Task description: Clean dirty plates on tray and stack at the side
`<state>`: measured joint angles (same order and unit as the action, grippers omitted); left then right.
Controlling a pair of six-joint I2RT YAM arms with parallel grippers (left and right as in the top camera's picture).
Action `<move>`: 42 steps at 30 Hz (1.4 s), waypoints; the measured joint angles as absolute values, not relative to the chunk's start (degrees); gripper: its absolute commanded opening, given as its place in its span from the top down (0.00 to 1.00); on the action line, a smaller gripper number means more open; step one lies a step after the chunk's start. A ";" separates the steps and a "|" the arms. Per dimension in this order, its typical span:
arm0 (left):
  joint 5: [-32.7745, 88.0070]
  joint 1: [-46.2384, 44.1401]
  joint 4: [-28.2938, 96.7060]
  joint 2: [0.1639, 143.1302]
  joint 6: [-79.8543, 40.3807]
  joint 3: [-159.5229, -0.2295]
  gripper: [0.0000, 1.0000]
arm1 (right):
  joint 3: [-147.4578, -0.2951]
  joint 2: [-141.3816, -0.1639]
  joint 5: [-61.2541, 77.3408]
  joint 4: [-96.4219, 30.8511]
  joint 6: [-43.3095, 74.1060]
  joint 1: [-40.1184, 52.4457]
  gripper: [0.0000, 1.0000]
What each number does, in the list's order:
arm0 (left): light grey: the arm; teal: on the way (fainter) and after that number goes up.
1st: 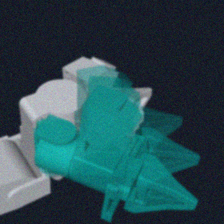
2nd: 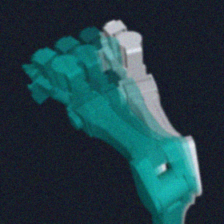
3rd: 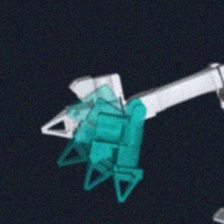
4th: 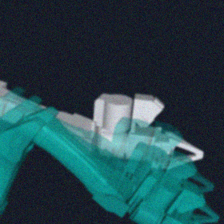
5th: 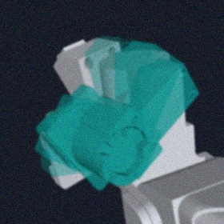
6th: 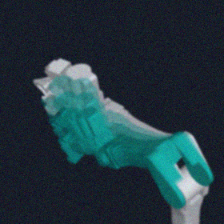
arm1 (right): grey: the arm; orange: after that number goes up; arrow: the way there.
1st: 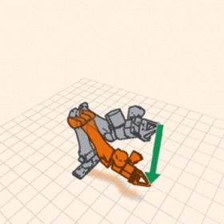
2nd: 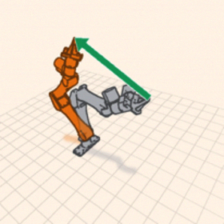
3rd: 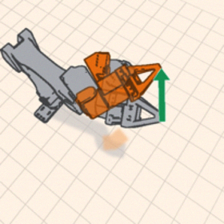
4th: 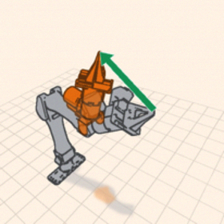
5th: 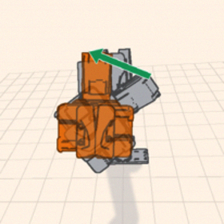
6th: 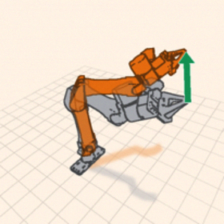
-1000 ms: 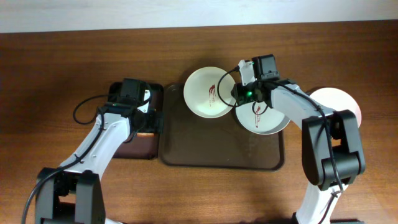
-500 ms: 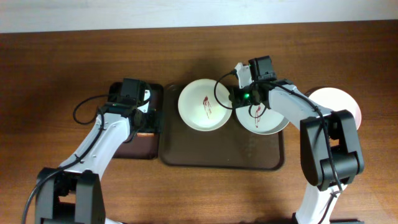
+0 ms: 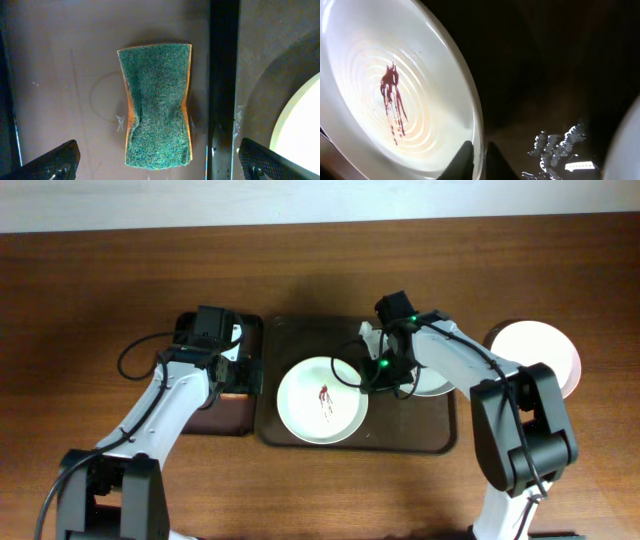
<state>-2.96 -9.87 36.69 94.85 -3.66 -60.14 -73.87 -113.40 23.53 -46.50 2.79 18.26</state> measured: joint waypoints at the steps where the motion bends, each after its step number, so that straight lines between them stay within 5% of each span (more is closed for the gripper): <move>1: -2.96 -9.89 36.69 94.85 -3.66 -60.14 0.00 | -73.80 -113.40 23.49 -46.50 2.76 18.33 0.87; 5: -2.96 -9.89 36.69 94.85 -3.66 -60.14 0.00 | -73.80 -113.40 23.49 -46.50 2.76 18.33 0.96; 19: -2.94 -9.89 31.22 94.89 -3.66 -60.14 0.07 | -73.69 -113.40 22.76 -43.40 9.54 18.33 0.96; 26: -2.92 -9.87 30.57 99.39 -3.68 -60.14 0.46 | -73.69 -113.40 22.15 -43.05 12.14 18.33 0.96; 42: -1.48 -9.89 29.23 99.92 -3.66 -60.14 0.46 | -73.69 -113.40 22.13 -43.07 12.27 18.33 0.96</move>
